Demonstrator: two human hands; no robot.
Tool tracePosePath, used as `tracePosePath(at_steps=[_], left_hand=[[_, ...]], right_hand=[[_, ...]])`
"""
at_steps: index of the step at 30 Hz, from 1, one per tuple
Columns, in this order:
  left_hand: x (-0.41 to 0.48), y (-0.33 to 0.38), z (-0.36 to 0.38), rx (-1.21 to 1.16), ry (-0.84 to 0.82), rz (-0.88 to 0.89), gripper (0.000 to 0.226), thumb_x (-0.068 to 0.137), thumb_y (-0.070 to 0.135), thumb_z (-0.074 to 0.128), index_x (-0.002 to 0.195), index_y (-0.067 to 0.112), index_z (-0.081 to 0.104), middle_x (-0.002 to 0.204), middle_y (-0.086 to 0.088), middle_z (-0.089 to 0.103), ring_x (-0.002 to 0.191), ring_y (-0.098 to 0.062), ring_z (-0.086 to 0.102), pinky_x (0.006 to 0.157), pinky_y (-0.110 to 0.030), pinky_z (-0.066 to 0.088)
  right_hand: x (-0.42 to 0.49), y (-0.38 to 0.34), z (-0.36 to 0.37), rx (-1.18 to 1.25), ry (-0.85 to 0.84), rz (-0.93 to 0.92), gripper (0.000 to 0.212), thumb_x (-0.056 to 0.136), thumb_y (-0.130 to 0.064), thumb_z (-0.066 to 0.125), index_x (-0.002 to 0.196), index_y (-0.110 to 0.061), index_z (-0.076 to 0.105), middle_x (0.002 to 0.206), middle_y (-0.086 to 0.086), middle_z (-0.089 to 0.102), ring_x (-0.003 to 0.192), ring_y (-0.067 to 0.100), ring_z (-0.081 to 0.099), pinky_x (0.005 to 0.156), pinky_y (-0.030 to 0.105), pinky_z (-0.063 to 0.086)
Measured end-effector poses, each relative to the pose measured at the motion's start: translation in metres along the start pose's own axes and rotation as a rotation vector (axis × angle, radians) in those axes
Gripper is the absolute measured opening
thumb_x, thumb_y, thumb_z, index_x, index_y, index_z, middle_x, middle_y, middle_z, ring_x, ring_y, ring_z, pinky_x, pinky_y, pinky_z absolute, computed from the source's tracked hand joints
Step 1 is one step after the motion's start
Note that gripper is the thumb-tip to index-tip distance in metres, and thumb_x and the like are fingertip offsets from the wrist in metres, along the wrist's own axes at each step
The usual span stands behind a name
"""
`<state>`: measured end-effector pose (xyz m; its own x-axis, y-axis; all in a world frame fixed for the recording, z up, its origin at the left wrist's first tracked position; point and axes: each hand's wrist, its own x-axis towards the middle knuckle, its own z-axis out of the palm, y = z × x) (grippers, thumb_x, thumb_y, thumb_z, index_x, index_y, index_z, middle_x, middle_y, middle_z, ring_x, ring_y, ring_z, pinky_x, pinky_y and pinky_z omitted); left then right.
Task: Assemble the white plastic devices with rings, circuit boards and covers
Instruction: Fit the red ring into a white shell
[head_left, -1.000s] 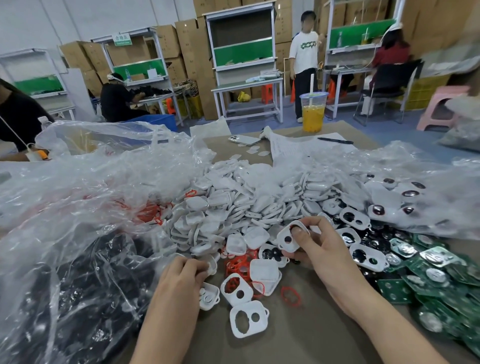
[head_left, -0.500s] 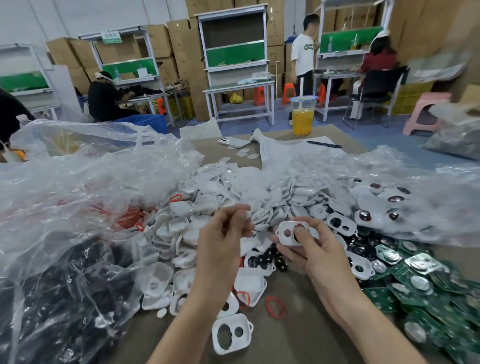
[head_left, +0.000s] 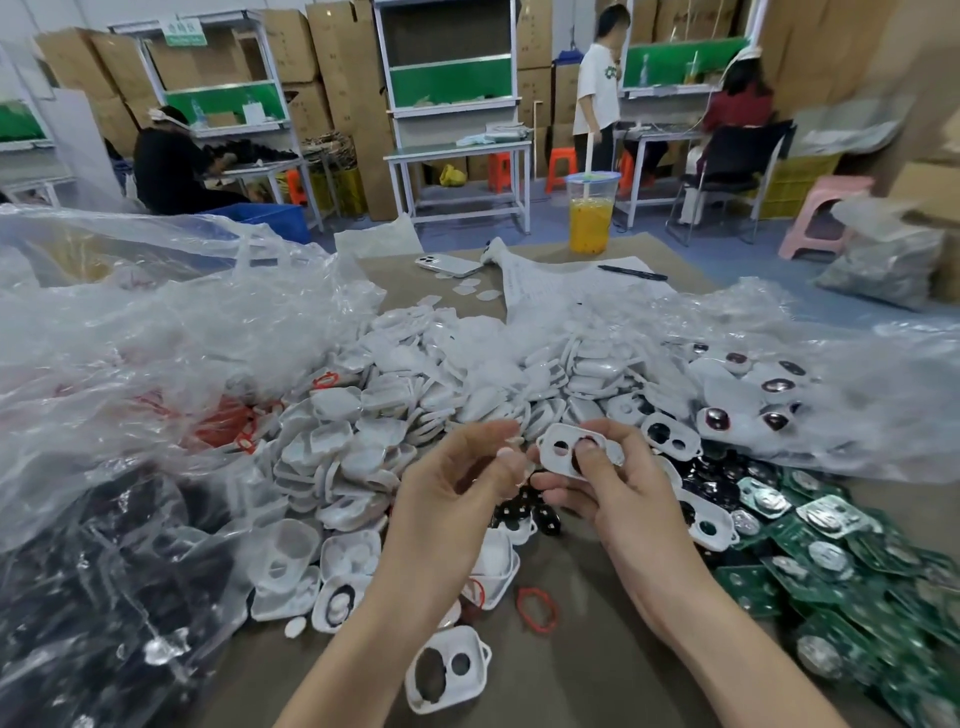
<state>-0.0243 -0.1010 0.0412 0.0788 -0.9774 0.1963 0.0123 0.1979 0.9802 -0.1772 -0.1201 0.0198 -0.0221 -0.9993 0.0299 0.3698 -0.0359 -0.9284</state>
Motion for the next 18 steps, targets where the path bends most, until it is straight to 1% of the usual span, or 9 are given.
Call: tracePosePath(at_steps=[3,4,6,10,13,15,18], left_hand=[[0.0004,0.0025,-0.0025,-0.004,0.038,0.016,0.016,0.089,0.006,0.073,0.085,0.020,0.079,0.083,0.006,0.078,0.074,0.000,0.069,0.067,-0.010,0.050],[0.0008,0.0027,-0.0029,-0.001,0.040,0.016,0.018,0.089,0.006,0.073,0.084,0.022,0.080,0.084,0.007,0.078,0.073,0.001,0.068,0.067,-0.010,0.050],[0.0017,0.0021,-0.0035,0.011,0.039,0.017,0.022,0.090,0.009,0.072,0.086,0.029,0.080,0.084,0.008,0.077,0.073,0.000,0.067,0.067,-0.012,0.051],[0.0026,-0.0026,-0.0024,0.010,0.024,-0.014,0.020,0.094,0.013,0.067,0.090,0.027,0.080,0.084,0.000,0.078,0.079,-0.009,0.072,0.072,-0.019,0.057],[0.0030,-0.0063,-0.0008,0.075,0.016,-0.019,0.014,0.094,0.014,0.069,0.092,0.025,0.078,0.083,0.000,0.078,0.080,-0.014,0.073,0.076,-0.026,0.058],[0.0028,-0.0073,-0.0007,0.115,0.024,-0.012,0.009,0.093,0.018,0.071,0.092,0.025,0.077,0.087,0.004,0.078,0.083,-0.013,0.072,0.081,-0.032,0.058],[0.0018,-0.0065,0.0007,0.108,0.028,-0.001,0.006,0.092,0.018,0.073,0.091,0.023,0.076,0.090,0.006,0.077,0.086,-0.010,0.070,0.084,-0.036,0.057]], right_hand=[[-0.0017,0.0001,0.0023,0.061,-0.017,0.037,0.011,0.104,-0.014,0.052,0.111,-0.019,0.058,0.095,0.009,0.076,0.088,0.031,0.076,0.073,0.024,0.060],[-0.0021,-0.0002,0.0029,0.078,-0.028,0.042,0.011,0.103,-0.012,0.052,0.111,-0.017,0.057,0.096,0.009,0.076,0.089,0.032,0.076,0.074,0.024,0.060],[-0.0029,-0.0011,0.0040,0.096,-0.047,0.045,0.010,0.102,-0.010,0.053,0.110,-0.014,0.058,0.095,0.009,0.076,0.089,0.034,0.076,0.073,0.024,0.059],[-0.0052,-0.0034,0.0046,0.048,-0.091,0.046,0.010,0.102,-0.010,0.055,0.108,-0.015,0.060,0.100,0.014,0.077,0.092,0.033,0.075,0.074,0.026,0.060],[-0.0060,-0.0047,0.0039,0.004,-0.059,0.002,0.011,0.100,-0.009,0.057,0.106,-0.017,0.063,0.093,0.011,0.078,0.090,0.029,0.076,0.074,0.021,0.059],[-0.0063,-0.0051,0.0038,-0.013,-0.049,-0.024,0.011,0.098,-0.009,0.060,0.104,-0.017,0.065,0.092,0.013,0.077,0.090,0.027,0.076,0.074,0.020,0.058],[-0.0075,-0.0046,0.0041,-0.011,-0.075,-0.044,0.009,0.097,-0.009,0.061,0.102,-0.015,0.066,0.095,0.012,0.077,0.093,0.026,0.075,0.074,0.020,0.058]])
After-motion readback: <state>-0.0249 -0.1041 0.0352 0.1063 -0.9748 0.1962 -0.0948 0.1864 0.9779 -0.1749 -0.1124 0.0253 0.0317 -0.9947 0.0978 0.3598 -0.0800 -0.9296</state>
